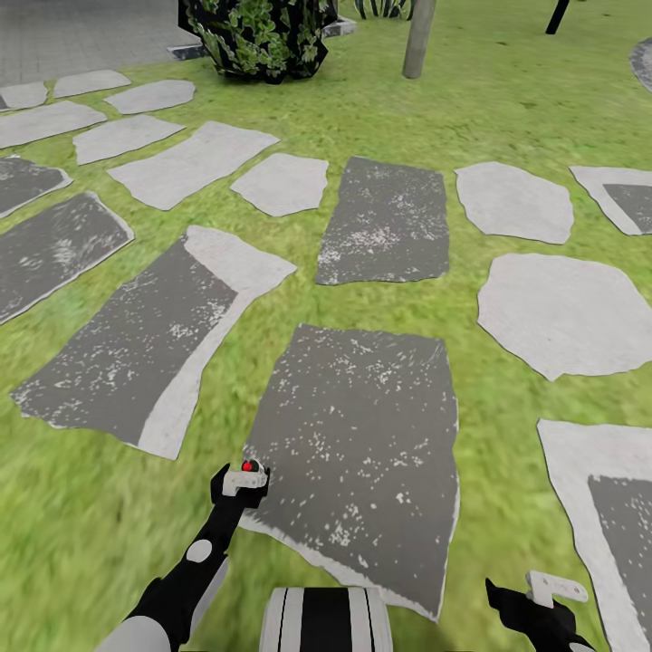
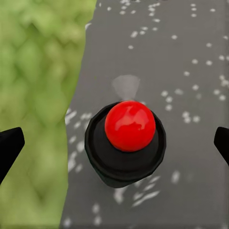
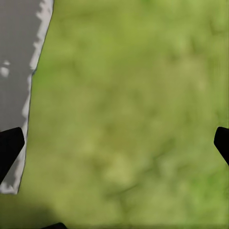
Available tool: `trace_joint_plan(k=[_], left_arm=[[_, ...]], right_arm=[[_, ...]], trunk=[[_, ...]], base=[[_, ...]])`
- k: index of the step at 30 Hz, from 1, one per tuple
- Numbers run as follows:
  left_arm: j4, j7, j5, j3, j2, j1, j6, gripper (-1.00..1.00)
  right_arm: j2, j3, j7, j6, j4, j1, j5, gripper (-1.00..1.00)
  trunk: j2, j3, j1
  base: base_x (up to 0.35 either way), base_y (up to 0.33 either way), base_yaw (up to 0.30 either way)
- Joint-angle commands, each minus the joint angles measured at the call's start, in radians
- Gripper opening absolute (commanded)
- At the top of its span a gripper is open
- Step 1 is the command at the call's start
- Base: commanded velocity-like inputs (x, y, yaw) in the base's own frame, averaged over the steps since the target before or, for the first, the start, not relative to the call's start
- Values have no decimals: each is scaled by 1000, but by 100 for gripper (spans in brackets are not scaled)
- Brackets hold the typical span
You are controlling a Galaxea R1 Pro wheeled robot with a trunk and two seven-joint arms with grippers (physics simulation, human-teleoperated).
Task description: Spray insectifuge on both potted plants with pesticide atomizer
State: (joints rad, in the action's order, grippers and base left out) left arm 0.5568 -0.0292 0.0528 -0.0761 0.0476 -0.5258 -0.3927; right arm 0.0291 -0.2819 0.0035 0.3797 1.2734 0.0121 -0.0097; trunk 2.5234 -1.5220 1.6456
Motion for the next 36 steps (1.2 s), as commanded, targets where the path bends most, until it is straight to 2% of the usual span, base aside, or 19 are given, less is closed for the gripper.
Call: trace_joint_plan(k=[1,9,14,36], left_arm=[[-1,-3,5,-1,0,0,-3,100],[0,-3,5,-1,0,0,-3,100],[0,-3,5,-1,0,0,-3,100],[-1,-3,5,-1,0,0,-3,100]], right_arm=[[0,0,0,5,1,0,-1,100],[0,0,0,5,1,0,-1,100],[0,0,0,5,1,0,-1,100],[0,0,0,5,1,0,-1,100]], trunk=[[0,-1,0],[0,-1,0],[1,-20,2],[1,-20,2]], base=[[1,-1,0],[0,0,0],[0,0,0],[0,0,0]])
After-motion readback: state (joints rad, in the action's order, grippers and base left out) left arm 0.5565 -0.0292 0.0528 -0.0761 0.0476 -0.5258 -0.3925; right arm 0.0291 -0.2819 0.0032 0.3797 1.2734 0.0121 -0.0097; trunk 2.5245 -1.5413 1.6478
